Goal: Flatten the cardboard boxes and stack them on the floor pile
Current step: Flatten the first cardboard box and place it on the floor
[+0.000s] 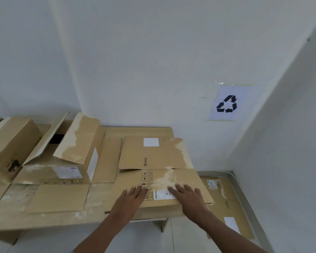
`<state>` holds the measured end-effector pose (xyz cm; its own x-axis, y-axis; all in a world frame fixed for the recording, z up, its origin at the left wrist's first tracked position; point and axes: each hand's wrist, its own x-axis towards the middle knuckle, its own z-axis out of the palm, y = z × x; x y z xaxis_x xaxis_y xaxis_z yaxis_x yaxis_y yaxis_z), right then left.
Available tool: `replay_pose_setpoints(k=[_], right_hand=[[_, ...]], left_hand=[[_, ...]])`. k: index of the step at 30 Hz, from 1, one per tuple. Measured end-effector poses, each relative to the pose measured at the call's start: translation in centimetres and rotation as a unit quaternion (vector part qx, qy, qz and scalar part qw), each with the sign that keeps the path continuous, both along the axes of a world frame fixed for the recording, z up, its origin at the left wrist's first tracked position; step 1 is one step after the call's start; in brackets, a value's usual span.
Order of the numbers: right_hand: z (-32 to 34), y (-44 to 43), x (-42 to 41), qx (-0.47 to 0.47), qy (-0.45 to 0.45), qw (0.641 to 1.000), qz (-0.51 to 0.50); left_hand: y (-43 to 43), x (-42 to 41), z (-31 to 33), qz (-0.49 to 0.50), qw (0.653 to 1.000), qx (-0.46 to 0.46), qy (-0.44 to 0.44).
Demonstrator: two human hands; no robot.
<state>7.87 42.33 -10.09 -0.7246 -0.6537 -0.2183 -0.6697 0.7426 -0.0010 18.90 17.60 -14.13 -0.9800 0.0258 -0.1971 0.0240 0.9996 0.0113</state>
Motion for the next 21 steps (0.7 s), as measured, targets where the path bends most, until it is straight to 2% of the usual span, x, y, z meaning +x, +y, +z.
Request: replay_pose_setpoints(k=[11,21], right_hand=[[2.8,7.5,-3.1,0.008,0.008,1.0,0.009],[3.9,24.5,-10.9,-0.01,0.05,0.999,0.011]], left_hand=[[7.3,-2.9,3.2,-0.029,0.995,-0.078,0.058],[24.0,-11.2,5.4,-0.045,0.99,-0.093,0.094]])
